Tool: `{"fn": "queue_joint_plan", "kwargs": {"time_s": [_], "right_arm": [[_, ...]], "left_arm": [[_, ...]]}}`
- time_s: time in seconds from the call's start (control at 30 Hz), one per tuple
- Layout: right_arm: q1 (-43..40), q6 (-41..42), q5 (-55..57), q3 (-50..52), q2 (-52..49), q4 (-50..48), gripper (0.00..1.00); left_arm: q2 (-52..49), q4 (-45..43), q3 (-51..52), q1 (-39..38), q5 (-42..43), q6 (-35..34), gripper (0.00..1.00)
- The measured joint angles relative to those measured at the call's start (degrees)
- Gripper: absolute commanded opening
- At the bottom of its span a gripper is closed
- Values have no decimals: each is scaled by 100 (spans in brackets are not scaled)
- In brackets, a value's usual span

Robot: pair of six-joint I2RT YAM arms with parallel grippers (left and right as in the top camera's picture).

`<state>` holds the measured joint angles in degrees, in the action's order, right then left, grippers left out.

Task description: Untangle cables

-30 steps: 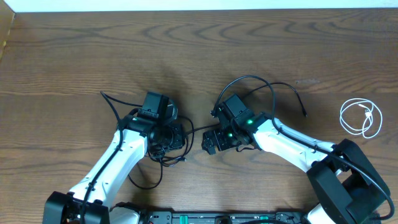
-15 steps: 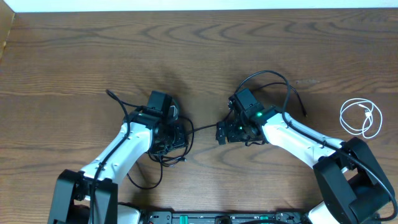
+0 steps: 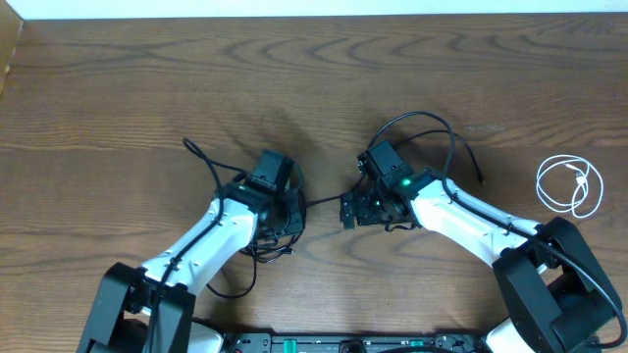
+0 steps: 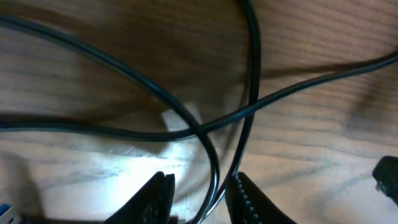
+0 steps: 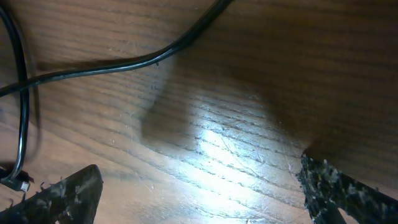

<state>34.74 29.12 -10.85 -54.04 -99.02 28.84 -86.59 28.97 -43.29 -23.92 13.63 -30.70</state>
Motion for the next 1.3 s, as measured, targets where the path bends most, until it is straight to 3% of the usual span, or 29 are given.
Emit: {"fn": "queue_joint_plan", "kwargs": {"time_s": [1.3], "right_arm": [[0,2,0,0,0,0,99]], "left_arm": [[-343,-260,48,-256,-352,-254,33]]}}
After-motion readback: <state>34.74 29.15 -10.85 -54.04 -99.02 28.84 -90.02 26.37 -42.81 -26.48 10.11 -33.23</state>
